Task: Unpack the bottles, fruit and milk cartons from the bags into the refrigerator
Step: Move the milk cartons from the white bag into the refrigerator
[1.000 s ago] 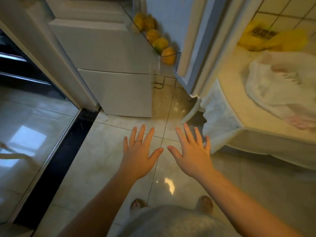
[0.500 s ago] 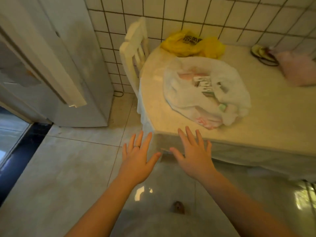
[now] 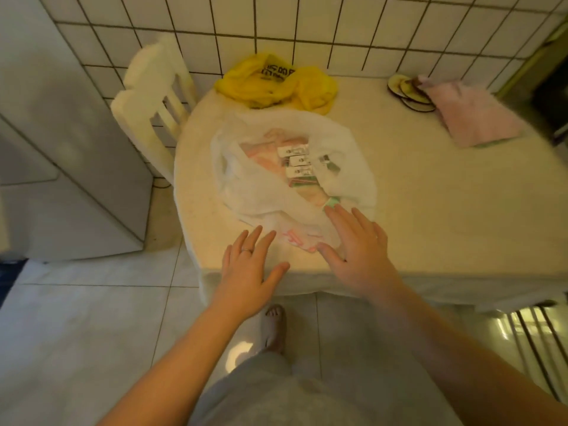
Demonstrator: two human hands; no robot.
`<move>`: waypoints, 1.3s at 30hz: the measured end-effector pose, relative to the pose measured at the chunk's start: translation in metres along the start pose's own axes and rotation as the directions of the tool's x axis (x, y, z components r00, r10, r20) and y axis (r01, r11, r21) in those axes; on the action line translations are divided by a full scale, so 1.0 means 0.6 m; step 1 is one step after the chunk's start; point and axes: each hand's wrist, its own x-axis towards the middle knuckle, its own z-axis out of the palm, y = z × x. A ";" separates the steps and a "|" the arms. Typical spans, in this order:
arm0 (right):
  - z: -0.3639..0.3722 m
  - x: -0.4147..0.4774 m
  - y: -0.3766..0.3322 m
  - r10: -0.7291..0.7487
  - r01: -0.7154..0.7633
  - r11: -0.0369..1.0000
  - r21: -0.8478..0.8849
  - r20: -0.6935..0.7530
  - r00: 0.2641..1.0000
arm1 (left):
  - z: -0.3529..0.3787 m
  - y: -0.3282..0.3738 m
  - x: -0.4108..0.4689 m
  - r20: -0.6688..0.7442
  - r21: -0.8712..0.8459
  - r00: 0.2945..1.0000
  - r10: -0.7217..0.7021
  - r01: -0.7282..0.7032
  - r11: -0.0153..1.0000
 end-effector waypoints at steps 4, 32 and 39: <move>-0.025 0.084 0.015 -0.066 0.066 0.997 0.036 -0.022 0.998 | -0.010 0.009 0.111 -0.076 -0.051 0.996 0.042 -0.046 0.998; 0.143 0.479 0.079 -0.098 0.196 0.908 -0.370 0.266 0.959 | 0.021 -0.079 0.604 0.163 -0.092 0.985 -0.062 0.077 0.993; 0.156 0.494 0.085 -0.232 0.298 0.868 -0.397 0.207 0.951 | 0.036 -0.081 0.618 0.180 -0.173 0.976 -0.122 0.154 0.973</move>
